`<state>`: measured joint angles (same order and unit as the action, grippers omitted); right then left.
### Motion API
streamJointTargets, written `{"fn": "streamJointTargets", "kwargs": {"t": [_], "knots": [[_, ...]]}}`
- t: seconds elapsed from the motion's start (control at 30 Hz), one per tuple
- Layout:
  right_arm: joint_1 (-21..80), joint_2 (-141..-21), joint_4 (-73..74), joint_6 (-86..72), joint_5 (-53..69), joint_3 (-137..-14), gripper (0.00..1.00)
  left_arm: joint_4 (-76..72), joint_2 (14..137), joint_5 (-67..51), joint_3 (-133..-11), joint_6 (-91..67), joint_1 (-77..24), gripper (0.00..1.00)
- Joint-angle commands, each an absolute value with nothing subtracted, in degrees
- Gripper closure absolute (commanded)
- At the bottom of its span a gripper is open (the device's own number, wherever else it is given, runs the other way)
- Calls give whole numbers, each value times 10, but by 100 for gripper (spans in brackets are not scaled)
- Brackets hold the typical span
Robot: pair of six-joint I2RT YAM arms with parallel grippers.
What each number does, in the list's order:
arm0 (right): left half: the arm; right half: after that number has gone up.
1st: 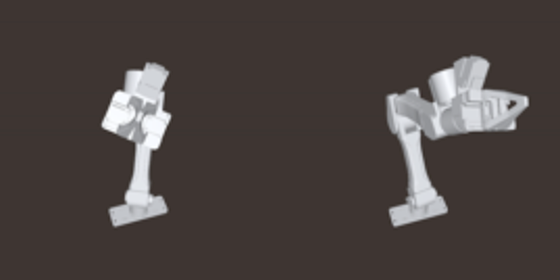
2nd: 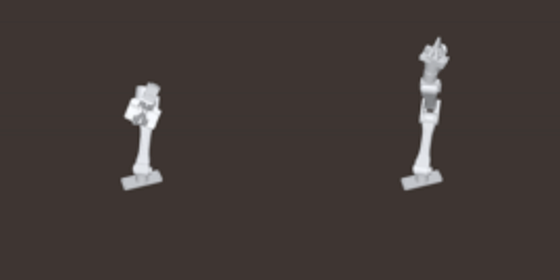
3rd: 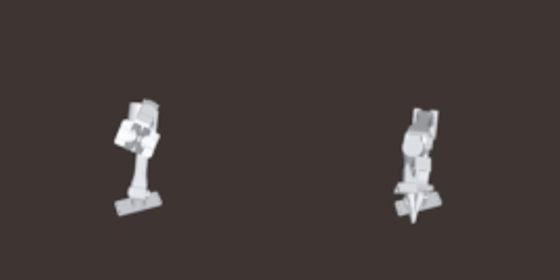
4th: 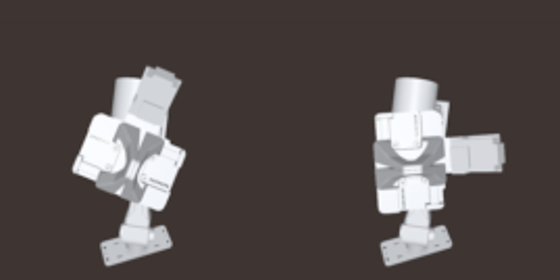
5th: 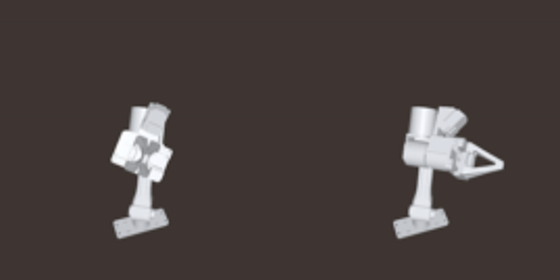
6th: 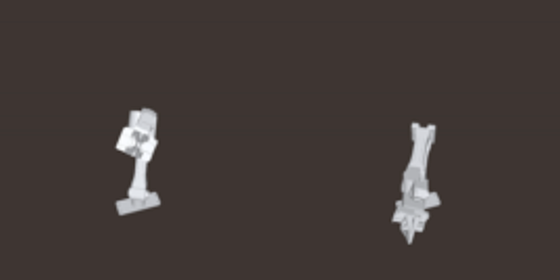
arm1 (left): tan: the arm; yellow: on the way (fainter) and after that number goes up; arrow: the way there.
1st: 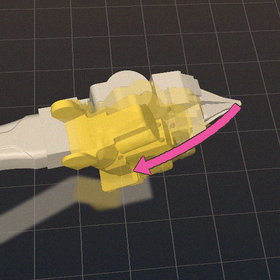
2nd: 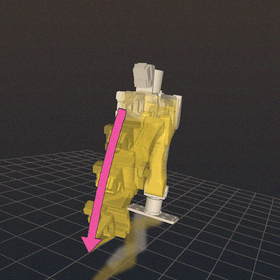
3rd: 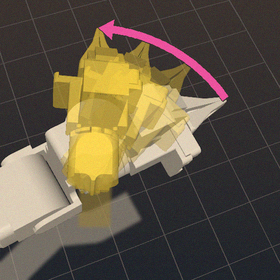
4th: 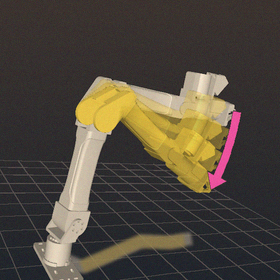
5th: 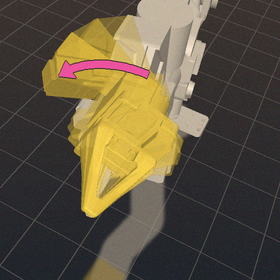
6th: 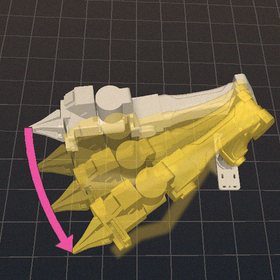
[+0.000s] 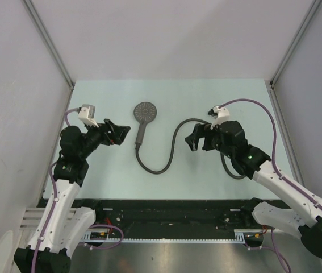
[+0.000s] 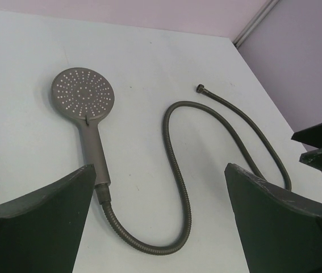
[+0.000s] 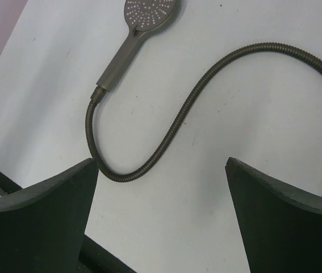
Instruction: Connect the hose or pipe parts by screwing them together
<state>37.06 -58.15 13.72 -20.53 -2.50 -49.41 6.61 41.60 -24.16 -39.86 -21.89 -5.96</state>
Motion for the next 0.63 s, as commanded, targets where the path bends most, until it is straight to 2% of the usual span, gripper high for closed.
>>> {"fn": "streamJointTargets", "kwargs": {"t": [0.0,0.6], "knots": [[372,-534,84,-205,-25,-462,0,53,407,-238,-406,-204,-58,0],[371,-514,64,-199,-38,-448,0,52,406,-252,-407,-204,-58,0]]}}
